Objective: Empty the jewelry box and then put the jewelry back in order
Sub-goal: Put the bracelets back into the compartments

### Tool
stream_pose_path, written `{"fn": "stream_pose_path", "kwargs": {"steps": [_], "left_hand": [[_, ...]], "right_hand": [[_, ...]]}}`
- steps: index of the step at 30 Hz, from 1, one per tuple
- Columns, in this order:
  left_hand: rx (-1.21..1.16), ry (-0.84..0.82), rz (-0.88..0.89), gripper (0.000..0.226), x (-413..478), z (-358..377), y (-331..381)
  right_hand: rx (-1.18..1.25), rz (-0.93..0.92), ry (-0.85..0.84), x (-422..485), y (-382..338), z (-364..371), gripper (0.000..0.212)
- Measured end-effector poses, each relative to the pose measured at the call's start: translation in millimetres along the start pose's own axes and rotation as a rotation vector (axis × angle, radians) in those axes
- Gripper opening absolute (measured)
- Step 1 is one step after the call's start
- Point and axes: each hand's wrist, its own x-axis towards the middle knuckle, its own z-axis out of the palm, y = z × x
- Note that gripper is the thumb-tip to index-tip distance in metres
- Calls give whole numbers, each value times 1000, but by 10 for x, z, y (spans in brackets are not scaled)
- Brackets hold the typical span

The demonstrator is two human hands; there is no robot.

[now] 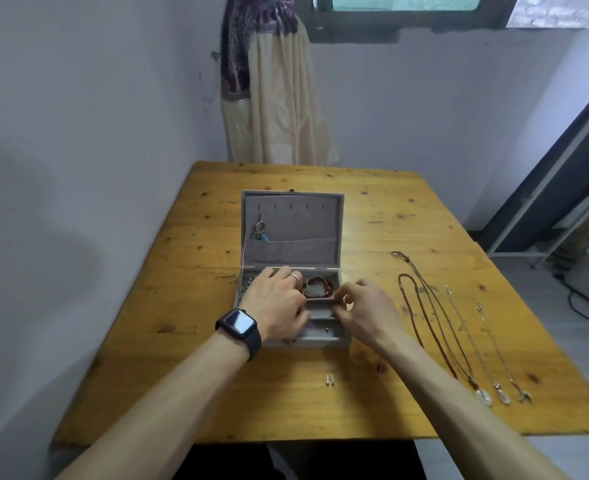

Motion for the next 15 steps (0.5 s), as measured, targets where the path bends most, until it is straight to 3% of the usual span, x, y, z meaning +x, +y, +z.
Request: {"fn": "stream_pose_path", "kwargs": {"steps": [6,15], "left_hand": [[-66,136,-132,30,67,-52,-12],[82,-59,-202,26,314,-79,84]], "right_hand": [[-2,-31,59,20,17,-32,22],[-202,-92,23,102,-71,8,25]]}}
